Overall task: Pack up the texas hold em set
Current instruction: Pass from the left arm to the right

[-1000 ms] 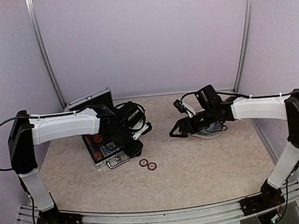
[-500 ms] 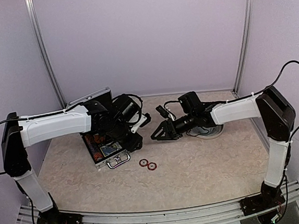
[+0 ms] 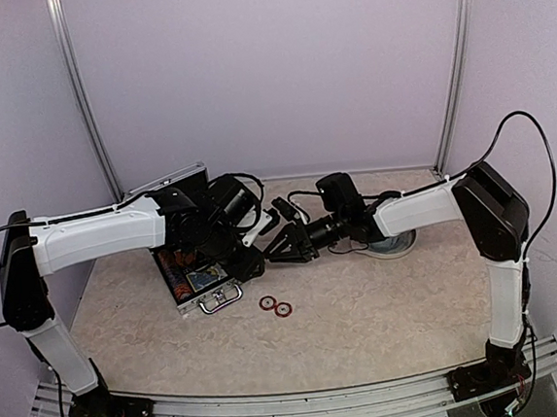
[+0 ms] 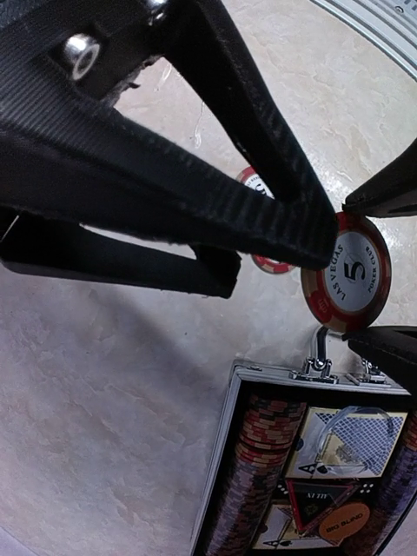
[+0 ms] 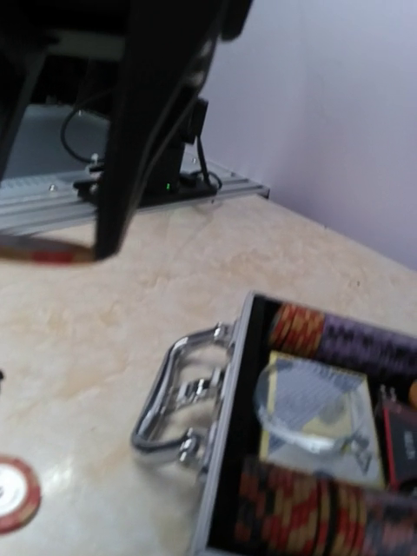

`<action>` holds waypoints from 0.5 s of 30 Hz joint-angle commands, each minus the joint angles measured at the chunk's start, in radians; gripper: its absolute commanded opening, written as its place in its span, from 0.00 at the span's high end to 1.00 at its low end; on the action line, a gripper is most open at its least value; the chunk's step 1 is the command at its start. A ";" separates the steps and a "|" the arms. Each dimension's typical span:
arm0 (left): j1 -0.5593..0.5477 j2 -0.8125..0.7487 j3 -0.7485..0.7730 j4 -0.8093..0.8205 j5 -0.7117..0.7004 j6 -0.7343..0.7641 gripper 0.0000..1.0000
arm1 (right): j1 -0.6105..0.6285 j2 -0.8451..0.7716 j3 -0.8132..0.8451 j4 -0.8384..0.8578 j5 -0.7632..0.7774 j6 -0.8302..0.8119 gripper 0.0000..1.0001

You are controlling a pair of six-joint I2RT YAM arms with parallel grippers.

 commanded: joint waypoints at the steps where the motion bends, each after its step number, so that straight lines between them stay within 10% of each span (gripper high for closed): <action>1: 0.005 -0.021 -0.012 0.022 -0.007 -0.006 0.60 | 0.020 0.037 0.037 0.048 -0.041 0.034 0.58; 15: 0.005 -0.007 -0.011 0.019 -0.029 -0.003 0.60 | 0.035 0.076 0.057 0.069 -0.071 0.060 0.72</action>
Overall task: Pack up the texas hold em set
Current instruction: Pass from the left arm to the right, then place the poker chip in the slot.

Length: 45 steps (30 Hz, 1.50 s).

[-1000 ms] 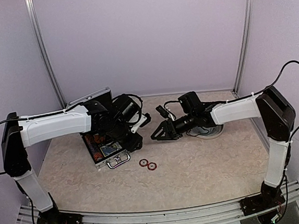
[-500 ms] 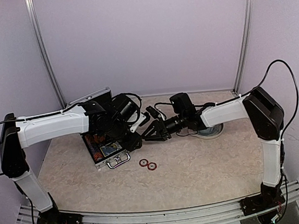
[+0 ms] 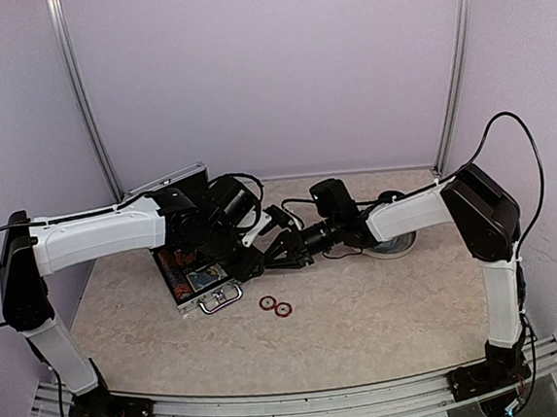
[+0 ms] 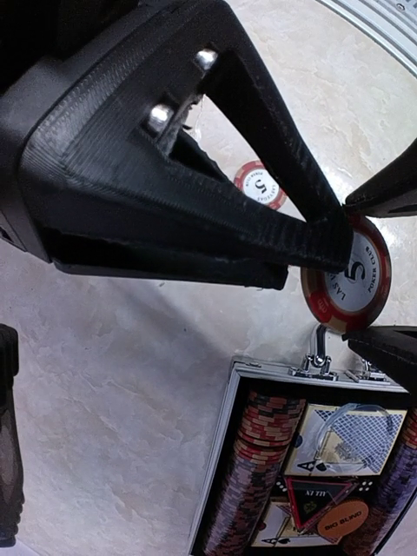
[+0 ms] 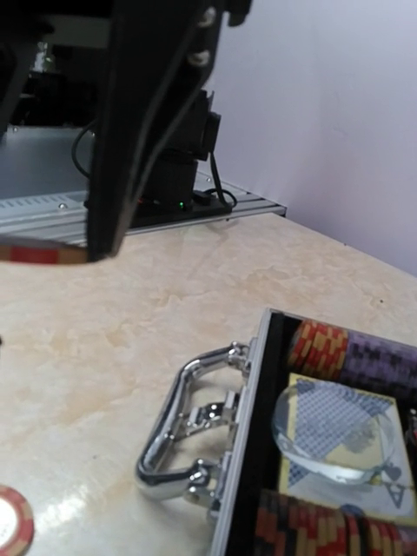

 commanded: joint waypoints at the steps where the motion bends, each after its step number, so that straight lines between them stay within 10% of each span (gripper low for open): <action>1: 0.005 -0.006 -0.005 0.016 -0.023 -0.004 0.60 | 0.013 0.021 0.032 0.026 -0.031 0.007 0.74; 22: 0.003 0.005 -0.011 0.020 -0.036 -0.006 0.60 | 0.015 0.028 0.052 0.041 -0.043 0.023 1.00; 27: 0.005 -0.041 -0.056 0.052 -0.028 -0.015 0.45 | -0.007 0.009 0.067 -0.031 -0.009 -0.045 1.00; 38: 0.115 -0.340 -0.268 0.179 -0.031 -0.140 0.05 | -0.018 0.004 0.240 -0.381 0.223 -0.510 1.00; 45: 0.251 -0.537 -0.298 0.182 -0.040 -0.238 0.01 | 0.054 0.066 0.430 -0.531 0.327 -0.856 1.00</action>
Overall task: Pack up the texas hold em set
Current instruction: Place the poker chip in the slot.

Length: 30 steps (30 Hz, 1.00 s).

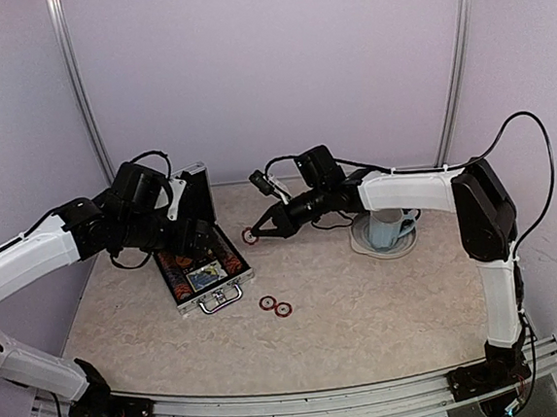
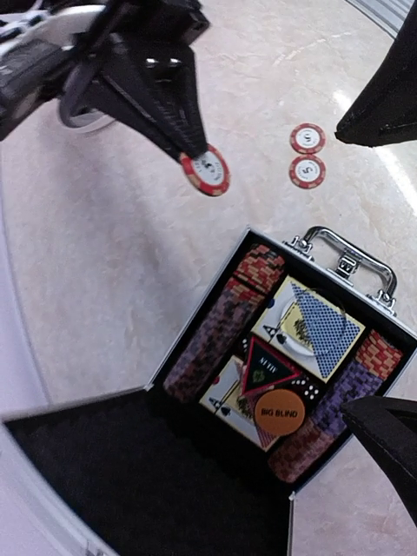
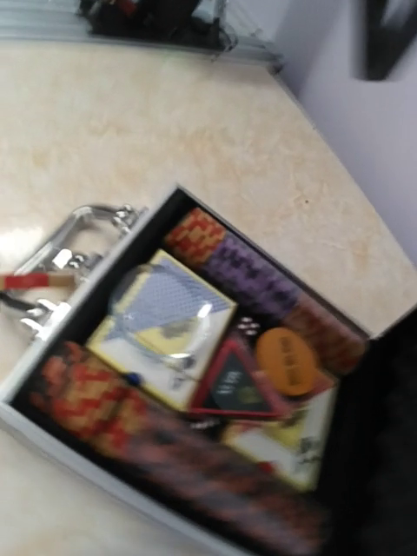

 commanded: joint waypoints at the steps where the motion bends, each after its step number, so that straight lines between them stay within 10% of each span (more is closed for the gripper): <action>1: 0.065 -0.113 -0.021 0.043 -0.005 -0.083 0.01 | 0.069 0.061 0.138 -0.161 0.097 -0.317 1.00; 14: 0.296 -0.242 -0.056 0.038 0.017 -0.152 0.01 | 0.243 0.315 0.535 -0.337 0.210 -0.641 1.00; 30: 0.400 -0.271 -0.078 0.026 0.078 -0.159 0.01 | 0.325 0.432 0.597 -0.209 0.324 -0.819 1.00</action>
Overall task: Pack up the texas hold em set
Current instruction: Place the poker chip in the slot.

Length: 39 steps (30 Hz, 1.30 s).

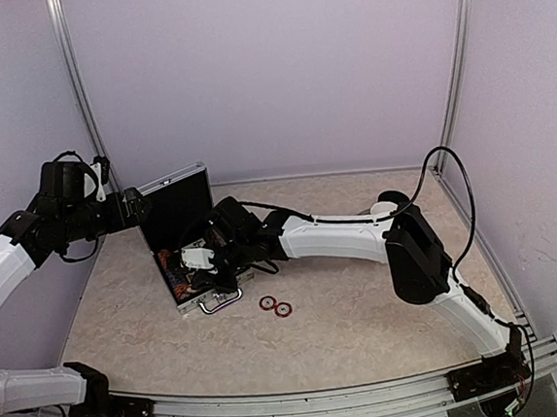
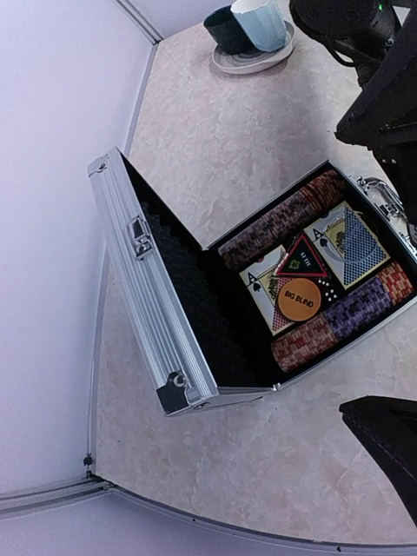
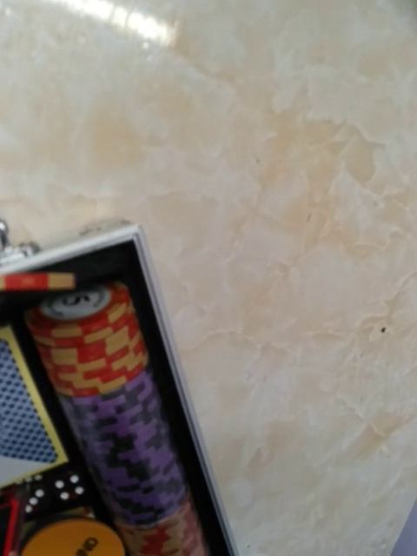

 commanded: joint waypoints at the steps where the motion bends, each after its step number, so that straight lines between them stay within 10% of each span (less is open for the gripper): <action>1: 0.007 -0.012 -0.006 -0.006 0.024 -0.002 0.01 | 0.013 0.030 0.031 0.060 0.021 -0.070 1.00; 39: 0.007 -0.021 0.000 -0.026 0.042 0.026 0.01 | 0.030 0.146 0.104 0.107 -0.005 -0.147 1.00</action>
